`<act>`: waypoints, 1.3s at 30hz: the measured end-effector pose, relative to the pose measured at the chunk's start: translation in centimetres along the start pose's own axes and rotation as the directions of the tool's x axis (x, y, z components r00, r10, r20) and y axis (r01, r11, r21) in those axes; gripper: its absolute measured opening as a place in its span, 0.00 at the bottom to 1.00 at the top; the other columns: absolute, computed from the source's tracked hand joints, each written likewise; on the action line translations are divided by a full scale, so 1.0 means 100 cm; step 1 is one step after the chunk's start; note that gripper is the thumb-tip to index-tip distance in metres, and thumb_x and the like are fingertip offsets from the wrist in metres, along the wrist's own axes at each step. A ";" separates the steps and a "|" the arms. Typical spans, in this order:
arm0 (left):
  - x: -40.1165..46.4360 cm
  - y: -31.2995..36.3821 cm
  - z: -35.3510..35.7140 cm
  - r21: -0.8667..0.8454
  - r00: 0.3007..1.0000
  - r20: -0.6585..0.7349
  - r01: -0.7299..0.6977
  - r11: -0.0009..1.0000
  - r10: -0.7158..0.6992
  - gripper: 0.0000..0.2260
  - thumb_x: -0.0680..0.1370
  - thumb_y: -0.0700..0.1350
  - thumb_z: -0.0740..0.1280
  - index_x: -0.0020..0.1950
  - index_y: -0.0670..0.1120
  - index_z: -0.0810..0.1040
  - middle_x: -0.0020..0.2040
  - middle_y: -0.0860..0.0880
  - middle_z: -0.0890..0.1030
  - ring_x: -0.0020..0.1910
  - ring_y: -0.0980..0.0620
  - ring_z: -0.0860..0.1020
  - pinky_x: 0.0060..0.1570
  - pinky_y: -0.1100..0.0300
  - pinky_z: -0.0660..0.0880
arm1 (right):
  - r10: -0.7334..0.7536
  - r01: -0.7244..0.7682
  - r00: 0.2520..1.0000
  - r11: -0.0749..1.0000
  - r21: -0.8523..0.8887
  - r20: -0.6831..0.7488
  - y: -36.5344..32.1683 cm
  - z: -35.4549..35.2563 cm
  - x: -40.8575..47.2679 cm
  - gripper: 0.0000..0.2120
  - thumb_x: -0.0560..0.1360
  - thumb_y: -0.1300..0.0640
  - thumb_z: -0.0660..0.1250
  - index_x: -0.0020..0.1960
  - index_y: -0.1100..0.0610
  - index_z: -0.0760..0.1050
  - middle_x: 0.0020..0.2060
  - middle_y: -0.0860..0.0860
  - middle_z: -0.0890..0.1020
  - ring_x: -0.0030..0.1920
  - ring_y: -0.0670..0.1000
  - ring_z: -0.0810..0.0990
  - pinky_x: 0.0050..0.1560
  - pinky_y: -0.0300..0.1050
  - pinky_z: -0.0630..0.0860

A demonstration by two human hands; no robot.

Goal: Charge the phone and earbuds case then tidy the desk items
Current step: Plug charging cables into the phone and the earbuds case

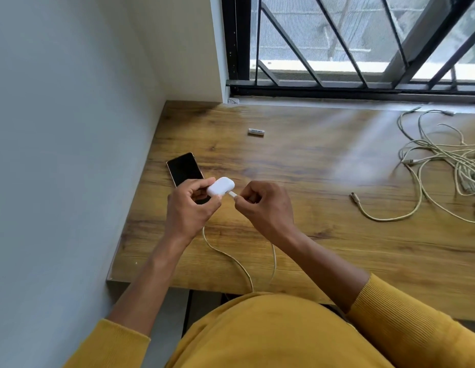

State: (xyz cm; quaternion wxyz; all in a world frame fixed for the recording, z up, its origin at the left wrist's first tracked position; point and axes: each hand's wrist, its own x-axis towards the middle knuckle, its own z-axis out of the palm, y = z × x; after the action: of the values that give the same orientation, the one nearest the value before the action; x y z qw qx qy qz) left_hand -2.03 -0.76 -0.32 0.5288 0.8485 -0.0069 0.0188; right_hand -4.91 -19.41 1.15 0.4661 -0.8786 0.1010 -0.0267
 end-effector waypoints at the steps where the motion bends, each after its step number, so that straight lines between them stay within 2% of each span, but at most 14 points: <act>1: -0.001 0.000 0.000 0.001 1.000 0.002 -0.005 1.000 0.005 0.19 0.73 0.41 0.80 0.64 0.48 0.86 0.59 0.54 0.86 0.55 0.57 0.85 0.57 0.53 0.84 | -0.002 0.002 1.000 1.000 -0.002 -0.003 0.001 0.000 -0.001 0.08 0.70 0.51 0.75 0.35 0.49 0.79 0.26 0.44 0.78 0.28 0.44 0.73 0.31 0.44 0.71; 6: -0.003 0.003 0.000 0.002 1.000 -0.006 -0.023 1.000 0.023 0.19 0.73 0.42 0.80 0.65 0.48 0.86 0.59 0.54 0.86 0.55 0.56 0.85 0.57 0.52 0.85 | -0.011 0.011 1.000 1.000 -0.009 0.001 -0.001 -0.002 -0.004 0.08 0.71 0.52 0.76 0.35 0.49 0.80 0.27 0.44 0.79 0.28 0.43 0.74 0.31 0.45 0.72; 13: -0.006 0.005 0.001 0.010 0.998 -0.017 -0.056 0.998 0.056 0.20 0.74 0.43 0.80 0.65 0.48 0.85 0.60 0.53 0.85 0.56 0.57 0.85 0.57 0.55 0.84 | -0.016 0.016 1.000 1.000 -0.026 0.005 -0.006 -0.006 -0.005 0.07 0.72 0.52 0.75 0.36 0.49 0.80 0.28 0.45 0.80 0.29 0.43 0.75 0.32 0.50 0.76; 21: -0.011 0.004 0.004 -0.003 0.998 -0.027 -0.065 0.998 0.065 0.19 0.74 0.43 0.81 0.65 0.47 0.85 0.59 0.54 0.85 0.56 0.57 0.85 0.56 0.57 0.84 | 0.001 -0.001 1.000 0.999 -0.045 -0.013 -0.008 -0.006 -0.005 0.07 0.71 0.49 0.75 0.37 0.50 0.81 0.29 0.45 0.81 0.32 0.47 0.79 0.32 0.47 0.74; 26: -0.012 0.001 0.003 0.007 0.997 -0.043 -0.059 0.998 0.059 0.20 0.74 0.43 0.81 0.65 0.48 0.85 0.60 0.54 0.85 0.57 0.58 0.84 0.56 0.59 0.83 | -0.007 0.005 1.000 0.997 -0.074 -0.017 -0.009 -0.005 -0.006 0.07 0.71 0.50 0.75 0.37 0.50 0.81 0.28 0.44 0.79 0.29 0.44 0.76 0.30 0.40 0.69; 39: -0.011 0.002 0.003 0.008 0.997 -0.047 -0.063 0.998 0.063 0.20 0.74 0.43 0.80 0.66 0.48 0.85 0.61 0.53 0.84 0.57 0.56 0.84 0.54 0.60 0.84 | -0.014 0.013 1.000 0.995 -0.102 -0.009 -0.008 -0.004 -0.005 0.07 0.71 0.52 0.75 0.36 0.50 0.81 0.28 0.45 0.79 0.29 0.44 0.75 0.31 0.43 0.71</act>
State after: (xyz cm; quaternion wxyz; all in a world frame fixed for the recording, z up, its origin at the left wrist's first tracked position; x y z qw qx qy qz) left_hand -3.12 -1.11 -0.34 0.5253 0.8489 -0.0213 0.0555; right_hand -5.37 -19.18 2.08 0.4197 -0.9018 0.0987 -0.0290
